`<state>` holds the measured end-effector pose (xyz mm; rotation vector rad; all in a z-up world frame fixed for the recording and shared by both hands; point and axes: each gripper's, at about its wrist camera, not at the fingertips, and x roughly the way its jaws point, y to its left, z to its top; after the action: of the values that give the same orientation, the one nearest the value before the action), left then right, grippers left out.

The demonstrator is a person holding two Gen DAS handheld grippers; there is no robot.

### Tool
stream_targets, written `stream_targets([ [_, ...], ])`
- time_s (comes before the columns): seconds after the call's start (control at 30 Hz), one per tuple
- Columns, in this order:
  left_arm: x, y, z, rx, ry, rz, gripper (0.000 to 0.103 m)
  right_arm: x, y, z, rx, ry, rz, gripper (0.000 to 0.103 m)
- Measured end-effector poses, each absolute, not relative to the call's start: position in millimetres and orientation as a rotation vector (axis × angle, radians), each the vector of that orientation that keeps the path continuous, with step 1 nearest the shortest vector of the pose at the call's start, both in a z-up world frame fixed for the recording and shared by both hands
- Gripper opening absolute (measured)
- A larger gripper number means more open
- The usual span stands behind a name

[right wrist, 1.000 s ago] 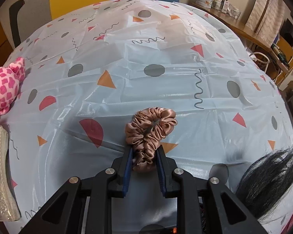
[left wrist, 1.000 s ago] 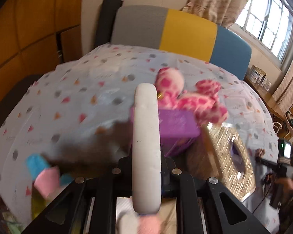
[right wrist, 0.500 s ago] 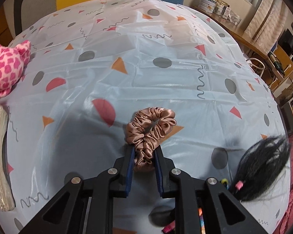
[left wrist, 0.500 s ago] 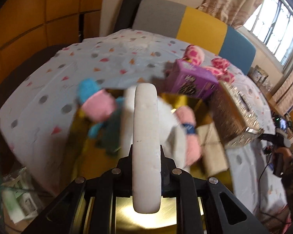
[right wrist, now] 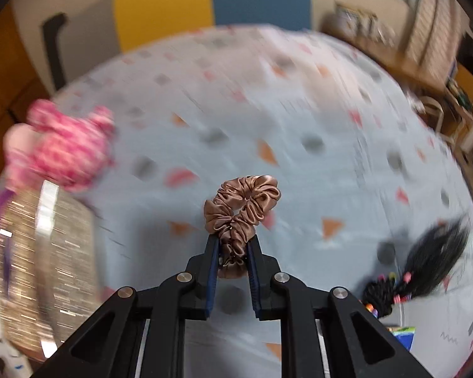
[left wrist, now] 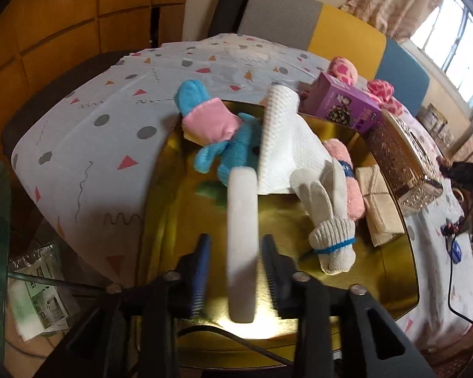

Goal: Organize soft objects
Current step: 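Carry the sponge toward the gold tray with the left gripper while the right lifts the scrunchie, then release the white sponge onto the tray with the left gripper while the right lowers the scrunchie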

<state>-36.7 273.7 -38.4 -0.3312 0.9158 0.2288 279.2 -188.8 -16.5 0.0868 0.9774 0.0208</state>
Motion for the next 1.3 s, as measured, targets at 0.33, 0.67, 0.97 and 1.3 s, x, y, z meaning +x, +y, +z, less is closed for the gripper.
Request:
stream_targets([
  [0.33, -53.7, 296.4, -30.6, -0.369, 0.856, 0.313, 0.051, 247.9, -75.1, 68.6, -0.047, 0.779, 0.290, 0.016],
  [0.67, -62.8, 296.7, -16.5, -0.362, 0.821, 0.372, 0.071, 187.3, 13.1, 65.4, -0.148, 0.773, 0.526, 0.016],
  [0.97, -67.3, 291.0, -7.1, -0.296, 0.788, 0.410, 0.077, 122.7, 73.4, 32.1, -0.194, 0.845, 0.739, 0.016],
  [1.3, -76.8, 290.3, 0.0, -0.233, 0.749, 0.487, 0.086, 72.2, 121.1, -4.6, -0.202, 0.954, 0.905, 0.016],
])
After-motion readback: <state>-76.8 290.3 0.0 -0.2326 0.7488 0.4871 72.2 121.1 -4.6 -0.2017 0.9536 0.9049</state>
